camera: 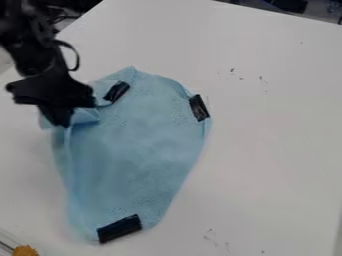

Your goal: Unfold cloth from the top right to the bottom left

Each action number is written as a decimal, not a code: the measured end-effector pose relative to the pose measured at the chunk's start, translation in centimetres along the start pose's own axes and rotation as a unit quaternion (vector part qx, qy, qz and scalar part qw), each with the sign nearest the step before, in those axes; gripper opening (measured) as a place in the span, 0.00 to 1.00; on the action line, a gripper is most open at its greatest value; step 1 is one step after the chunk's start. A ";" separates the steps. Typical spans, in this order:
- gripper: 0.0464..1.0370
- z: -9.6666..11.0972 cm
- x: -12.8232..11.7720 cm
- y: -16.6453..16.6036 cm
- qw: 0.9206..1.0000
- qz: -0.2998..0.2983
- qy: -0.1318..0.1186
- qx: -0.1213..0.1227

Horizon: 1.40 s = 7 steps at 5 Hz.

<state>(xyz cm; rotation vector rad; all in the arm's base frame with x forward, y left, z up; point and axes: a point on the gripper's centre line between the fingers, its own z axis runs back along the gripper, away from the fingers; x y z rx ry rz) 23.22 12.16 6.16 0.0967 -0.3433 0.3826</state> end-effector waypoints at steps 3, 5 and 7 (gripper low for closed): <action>0.01 -3.7 -4.9 6.3 0.994 0.098 -0.040 0.022; 0.01 -4.1 -4.4 8.0 0.994 0.082 -0.033 0.072; 0.18 -2.6 -2.5 8.8 0.995 -0.003 0.021 0.101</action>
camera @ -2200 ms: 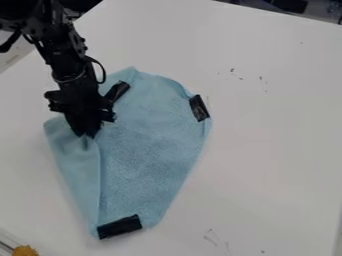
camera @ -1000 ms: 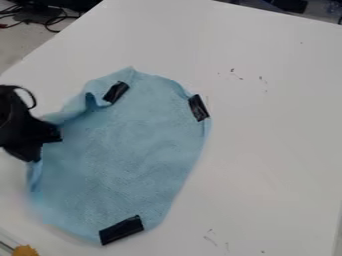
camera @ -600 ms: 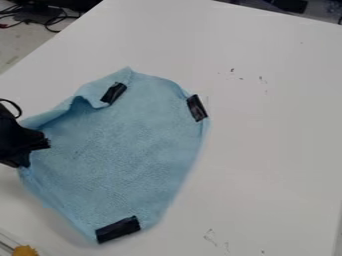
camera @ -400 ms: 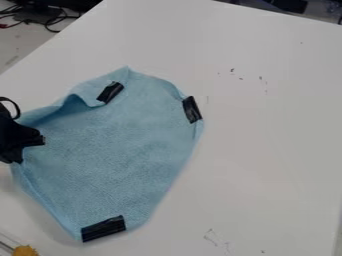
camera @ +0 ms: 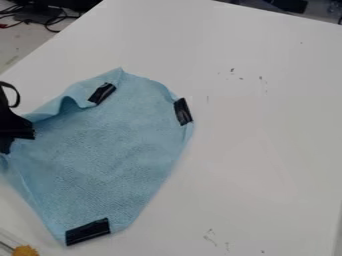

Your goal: Unfold cloth from the top right to the bottom left

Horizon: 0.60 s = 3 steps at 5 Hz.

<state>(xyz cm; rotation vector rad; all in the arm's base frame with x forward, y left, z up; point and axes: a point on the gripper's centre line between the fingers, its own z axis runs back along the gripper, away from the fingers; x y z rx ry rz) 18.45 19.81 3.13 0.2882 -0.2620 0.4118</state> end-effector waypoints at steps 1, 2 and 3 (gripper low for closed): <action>0.45 0.7 0.6 0.2 1.000 0.004 0.000 -0.003; 0.76 1.5 1.1 0.2 1.000 0.019 -0.017 -0.006; 0.97 1.4 1.0 0.0 0.999 0.025 -0.025 -0.010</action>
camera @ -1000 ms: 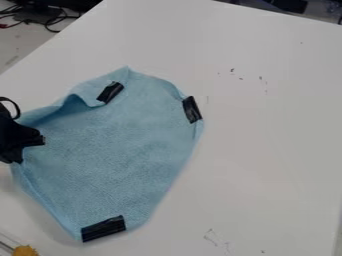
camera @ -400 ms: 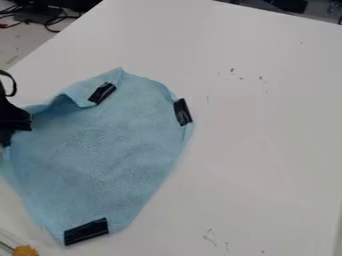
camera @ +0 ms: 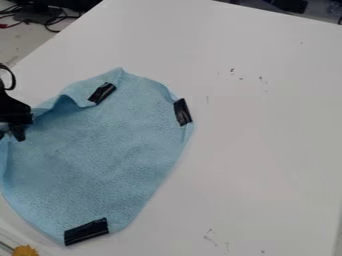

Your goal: Unfold cloth from the top right to the bottom left

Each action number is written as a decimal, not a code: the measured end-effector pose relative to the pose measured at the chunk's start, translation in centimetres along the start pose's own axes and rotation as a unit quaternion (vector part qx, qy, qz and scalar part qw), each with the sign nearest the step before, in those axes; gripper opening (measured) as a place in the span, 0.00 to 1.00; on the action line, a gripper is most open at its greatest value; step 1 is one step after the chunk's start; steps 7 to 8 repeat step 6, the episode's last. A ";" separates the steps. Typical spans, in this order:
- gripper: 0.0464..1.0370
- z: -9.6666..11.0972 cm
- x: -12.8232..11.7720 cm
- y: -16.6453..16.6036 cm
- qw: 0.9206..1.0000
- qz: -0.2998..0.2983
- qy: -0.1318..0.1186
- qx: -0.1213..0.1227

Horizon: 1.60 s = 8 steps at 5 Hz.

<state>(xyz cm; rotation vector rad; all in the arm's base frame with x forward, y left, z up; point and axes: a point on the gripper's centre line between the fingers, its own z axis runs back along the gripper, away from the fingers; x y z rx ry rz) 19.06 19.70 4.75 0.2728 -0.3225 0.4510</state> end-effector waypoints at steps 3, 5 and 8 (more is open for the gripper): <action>0.96 1.6 0.5 -0.7 0.989 -0.134 -0.005 -0.054; 0.96 3.0 1.4 -4.7 0.983 -0.162 0.027 -0.078; 0.96 2.6 1.1 -6.1 0.979 -0.173 0.055 -0.090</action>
